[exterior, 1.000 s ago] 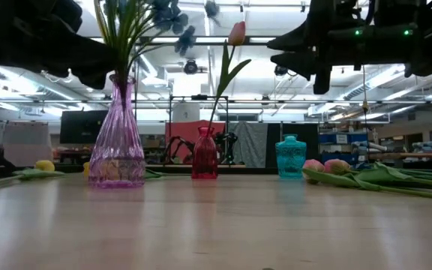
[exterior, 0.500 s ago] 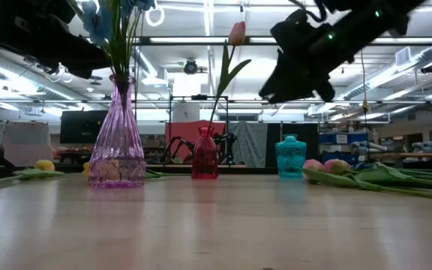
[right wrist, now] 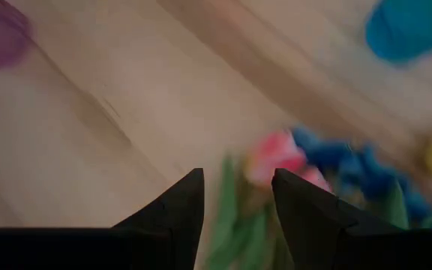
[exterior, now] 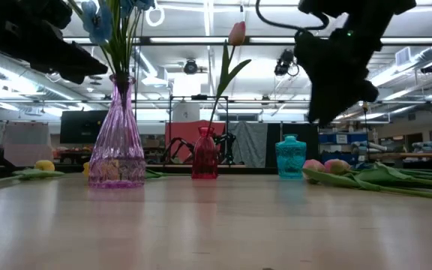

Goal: Sort flowers into vase by color
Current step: Put the pink flower into the red vase

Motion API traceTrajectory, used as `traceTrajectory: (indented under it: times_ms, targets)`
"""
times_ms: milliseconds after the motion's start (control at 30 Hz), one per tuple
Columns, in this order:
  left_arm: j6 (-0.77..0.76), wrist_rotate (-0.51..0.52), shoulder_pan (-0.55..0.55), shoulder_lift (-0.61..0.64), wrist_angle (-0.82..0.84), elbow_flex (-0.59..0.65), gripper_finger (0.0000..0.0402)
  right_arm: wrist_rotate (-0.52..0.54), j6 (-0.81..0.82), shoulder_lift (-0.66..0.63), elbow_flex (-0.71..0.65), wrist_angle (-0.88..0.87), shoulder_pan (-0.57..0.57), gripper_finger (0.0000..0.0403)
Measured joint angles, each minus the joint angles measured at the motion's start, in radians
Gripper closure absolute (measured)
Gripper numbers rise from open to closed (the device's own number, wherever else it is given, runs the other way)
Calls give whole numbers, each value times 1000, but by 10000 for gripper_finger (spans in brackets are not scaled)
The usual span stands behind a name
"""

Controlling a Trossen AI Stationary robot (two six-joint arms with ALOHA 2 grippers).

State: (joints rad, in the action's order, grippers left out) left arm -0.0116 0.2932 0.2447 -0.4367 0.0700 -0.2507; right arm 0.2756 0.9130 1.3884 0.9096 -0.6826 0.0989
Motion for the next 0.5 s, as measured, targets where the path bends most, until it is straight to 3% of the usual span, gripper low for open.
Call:
traceTrajectory:
  times_ms: [333, 500]
  targets:
    - [-42, 1, 0, 4, -77, 79, 259, -171, 125, 10, 0, -157, 3, 247]
    - [-47, 2, 0, 6, -96, 79, 259, -250, 150, 93, 0, -157, 37, 261]
